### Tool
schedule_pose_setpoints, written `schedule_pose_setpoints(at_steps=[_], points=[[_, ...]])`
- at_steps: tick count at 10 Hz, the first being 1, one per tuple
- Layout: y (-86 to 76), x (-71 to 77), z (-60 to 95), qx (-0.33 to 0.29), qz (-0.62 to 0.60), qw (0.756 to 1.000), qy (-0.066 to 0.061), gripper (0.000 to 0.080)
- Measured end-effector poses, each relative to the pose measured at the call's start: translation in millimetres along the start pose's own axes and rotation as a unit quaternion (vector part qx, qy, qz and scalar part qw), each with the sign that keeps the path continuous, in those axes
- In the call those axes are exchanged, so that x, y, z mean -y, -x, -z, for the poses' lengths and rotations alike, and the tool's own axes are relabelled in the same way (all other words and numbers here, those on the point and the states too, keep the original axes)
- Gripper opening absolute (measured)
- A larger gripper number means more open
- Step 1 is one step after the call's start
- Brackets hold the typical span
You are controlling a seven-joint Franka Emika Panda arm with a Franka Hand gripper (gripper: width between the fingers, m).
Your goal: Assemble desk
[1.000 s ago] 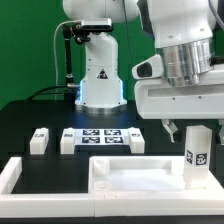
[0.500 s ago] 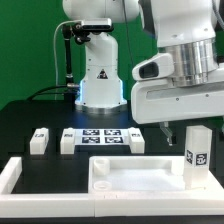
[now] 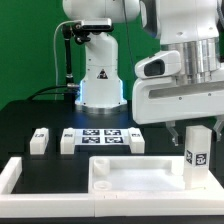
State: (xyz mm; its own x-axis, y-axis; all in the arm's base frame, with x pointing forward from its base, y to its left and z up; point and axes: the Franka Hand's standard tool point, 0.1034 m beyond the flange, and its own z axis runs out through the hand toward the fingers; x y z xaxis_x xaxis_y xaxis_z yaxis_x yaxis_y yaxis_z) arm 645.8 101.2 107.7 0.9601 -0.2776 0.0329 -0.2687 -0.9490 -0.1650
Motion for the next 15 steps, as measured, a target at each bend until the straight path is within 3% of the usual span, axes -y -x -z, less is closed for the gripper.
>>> schedule_pose_setpoints(at_steps=[1,3,4,6,9,10,12,13,14,15], points=[[-0.6,-1.5,0.1,0.000,-0.022,1.000,0.000,0.0295],[-0.8,-2.2,0.0,0.000,-0.113,0.994,-0.001,0.0295],[-1.1,-2.9,0.1,0.001,-0.202,0.979,-0.003,0.0295],[0.7,-1.0,-0.8,0.011,-0.387,0.922,-0.009,0.0295],[-0.4,2.0,-2.4,0.026,-0.589,0.807,-0.034,0.0295],[-0.3,2.7,-2.6,0.027,-0.603,0.797,-0.035,0.0295],[0.4,2.9,-2.4,0.026,-0.569,0.821,-0.034,0.0299],[3.9,3.5,-2.0,0.025,-0.515,0.857,-0.023,0.0517],[4.0,3.9,-0.5,0.024,-0.427,0.904,-0.015,0.0517],[3.6,6.0,1.2,0.026,-0.362,0.932,-0.012,0.0622]])
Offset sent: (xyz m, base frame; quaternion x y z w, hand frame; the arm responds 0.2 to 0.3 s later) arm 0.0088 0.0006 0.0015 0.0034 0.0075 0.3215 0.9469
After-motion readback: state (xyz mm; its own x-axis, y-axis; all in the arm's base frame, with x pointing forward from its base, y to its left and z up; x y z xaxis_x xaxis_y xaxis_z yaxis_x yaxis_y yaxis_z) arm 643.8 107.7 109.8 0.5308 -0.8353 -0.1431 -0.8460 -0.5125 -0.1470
